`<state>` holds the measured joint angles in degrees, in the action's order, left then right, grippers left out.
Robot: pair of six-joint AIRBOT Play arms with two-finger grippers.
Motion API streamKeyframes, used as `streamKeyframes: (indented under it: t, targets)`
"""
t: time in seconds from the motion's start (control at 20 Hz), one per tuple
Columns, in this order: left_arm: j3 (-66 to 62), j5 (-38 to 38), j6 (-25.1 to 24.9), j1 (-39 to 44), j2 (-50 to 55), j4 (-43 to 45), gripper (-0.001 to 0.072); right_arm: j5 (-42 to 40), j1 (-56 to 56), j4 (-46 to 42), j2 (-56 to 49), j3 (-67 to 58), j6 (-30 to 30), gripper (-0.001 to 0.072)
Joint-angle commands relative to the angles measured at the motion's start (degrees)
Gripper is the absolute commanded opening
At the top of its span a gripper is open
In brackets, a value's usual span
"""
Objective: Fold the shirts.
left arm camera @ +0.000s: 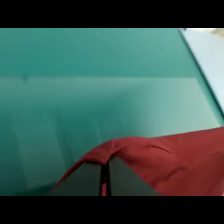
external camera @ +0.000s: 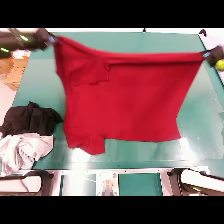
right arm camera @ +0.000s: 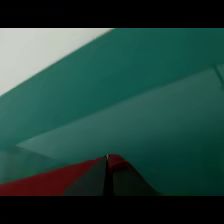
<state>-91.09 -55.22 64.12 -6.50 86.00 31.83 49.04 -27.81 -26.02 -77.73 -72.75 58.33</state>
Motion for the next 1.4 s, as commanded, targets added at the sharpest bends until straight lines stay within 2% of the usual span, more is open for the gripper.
streamKeyframes:
  t: [0.0, 0.15, 0.3, 0.55, 0.7, 0.85, 0.95, 1.35]
  targets:
    - [0.37, 7.26, -6.21, 1.31, 13.60, -8.66, 0.0025, -3.04, 2.38, 1.46, -16.92, -4.50, -0.26, 0.0016]
    - [0.37, 9.70, -7.15, 1.81, 17.40, -9.20, 0.0025, -2.51, 2.40, 4.35, -24.76, -10.38, 0.15, 0.0016]
    - [0.39, 11.39, -8.15, 1.81, 18.53, -8.59, 0.0025, -2.56, 2.34, 4.37, -27.30, -12.98, 1.20, 0.0016]
    - [0.39, 13.66, -8.09, 1.81, 19.91, -4.59, 0.0025, 1.46, 2.38, -1.77, -27.45, -12.87, 1.46, 0.0015]
    - [0.44, 9.88, -7.65, 1.81, 21.03, -1.27, 0.0025, 5.09, 1.81, -8.26, -27.41, -12.74, 5.92, 0.0015]
    - [0.44, 4.55, -3.91, 1.81, 21.03, 7.13, 0.0025, 10.56, 1.55, -15.52, -27.41, -12.57, 8.26, 0.0015]
    - [0.44, 2.51, -1.14, 1.81, 21.03, 12.02, 0.0025, 12.46, 1.57, -16.24, -27.39, -11.32, 8.74, 0.0014]
    - [0.44, -2.93, -0.90, 1.81, 21.03, 13.22, 0.0025, 14.71, 1.53, -20.06, -27.39, -9.31, 8.79, 0.0015]
